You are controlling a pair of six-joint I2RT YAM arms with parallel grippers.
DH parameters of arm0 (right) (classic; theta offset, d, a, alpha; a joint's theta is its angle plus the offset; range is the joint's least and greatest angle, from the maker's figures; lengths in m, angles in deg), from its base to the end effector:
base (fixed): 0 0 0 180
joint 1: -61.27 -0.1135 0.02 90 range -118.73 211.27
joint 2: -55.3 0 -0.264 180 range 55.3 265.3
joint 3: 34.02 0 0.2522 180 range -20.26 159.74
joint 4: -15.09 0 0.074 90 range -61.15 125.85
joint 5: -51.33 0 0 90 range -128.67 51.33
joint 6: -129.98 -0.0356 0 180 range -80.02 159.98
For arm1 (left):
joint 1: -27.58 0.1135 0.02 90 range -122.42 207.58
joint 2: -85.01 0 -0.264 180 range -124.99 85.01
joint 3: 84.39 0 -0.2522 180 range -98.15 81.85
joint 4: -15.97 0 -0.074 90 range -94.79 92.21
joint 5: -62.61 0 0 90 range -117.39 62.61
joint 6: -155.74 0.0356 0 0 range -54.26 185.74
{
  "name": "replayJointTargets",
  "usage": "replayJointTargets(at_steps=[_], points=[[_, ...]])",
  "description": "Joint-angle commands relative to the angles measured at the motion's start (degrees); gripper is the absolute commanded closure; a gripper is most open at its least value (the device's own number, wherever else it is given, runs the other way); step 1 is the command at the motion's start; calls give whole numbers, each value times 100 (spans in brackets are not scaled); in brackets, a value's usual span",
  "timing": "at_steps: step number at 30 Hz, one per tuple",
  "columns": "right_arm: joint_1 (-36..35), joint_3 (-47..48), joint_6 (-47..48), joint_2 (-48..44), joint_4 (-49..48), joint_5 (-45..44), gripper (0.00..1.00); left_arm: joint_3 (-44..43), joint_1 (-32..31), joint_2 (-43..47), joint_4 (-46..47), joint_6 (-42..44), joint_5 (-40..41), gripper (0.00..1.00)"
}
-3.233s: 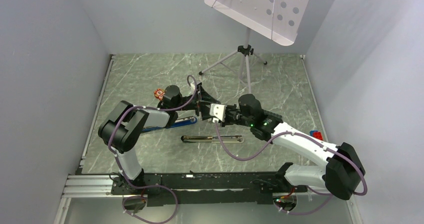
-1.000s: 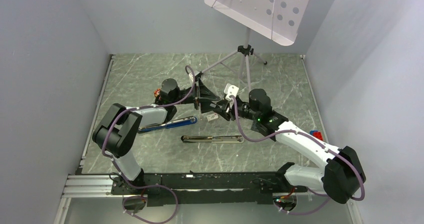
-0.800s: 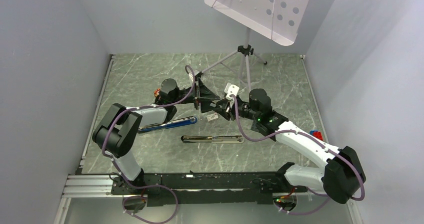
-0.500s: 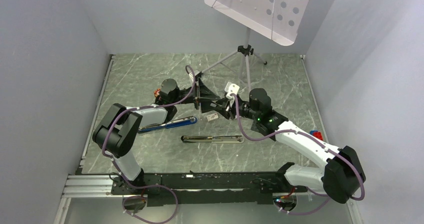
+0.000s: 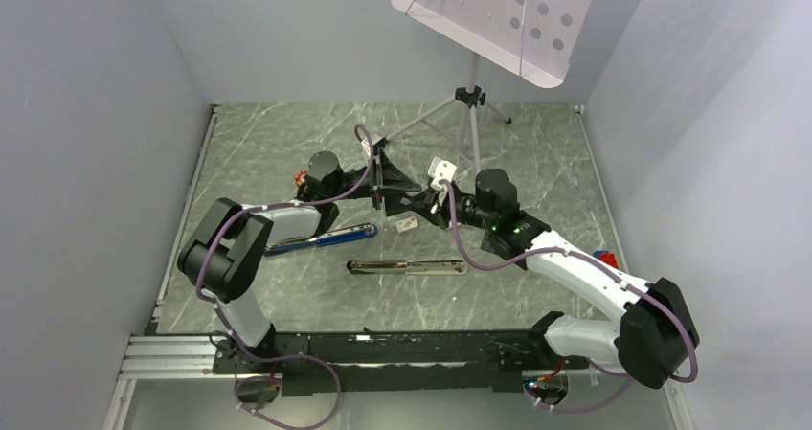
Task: Load the staples into the stapler
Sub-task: Adjust the staple.
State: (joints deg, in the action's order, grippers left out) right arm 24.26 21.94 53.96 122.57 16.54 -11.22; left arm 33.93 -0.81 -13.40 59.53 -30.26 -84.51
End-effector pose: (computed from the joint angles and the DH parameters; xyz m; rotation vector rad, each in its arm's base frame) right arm 0.2044 0.1746 0.2842 -1.0864 1.4663 0.7143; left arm 0.2967 -0.1943 0.2349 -0.0841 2.1123 -2.2538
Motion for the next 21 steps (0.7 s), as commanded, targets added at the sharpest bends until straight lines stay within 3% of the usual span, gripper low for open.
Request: replayJointTargets(at_steps=[1,8,13,18,21], points=[[3,262,96,-33,-48,-33,87,-177,-31,1,402,-119,-96,29],[10,308,222,-368,403,126,89,38,132,198,214,38,-13,28],[112,215,815,-944,1363,359,89,268,506,578,-616,580,82,26],[348,238,1609,-1426,2524,639,89,193,879,1147,-2543,1954,289,23],[384,104,2275,-1679,3208,789,89,-92,1097,1640,-4185,3264,813,22]])
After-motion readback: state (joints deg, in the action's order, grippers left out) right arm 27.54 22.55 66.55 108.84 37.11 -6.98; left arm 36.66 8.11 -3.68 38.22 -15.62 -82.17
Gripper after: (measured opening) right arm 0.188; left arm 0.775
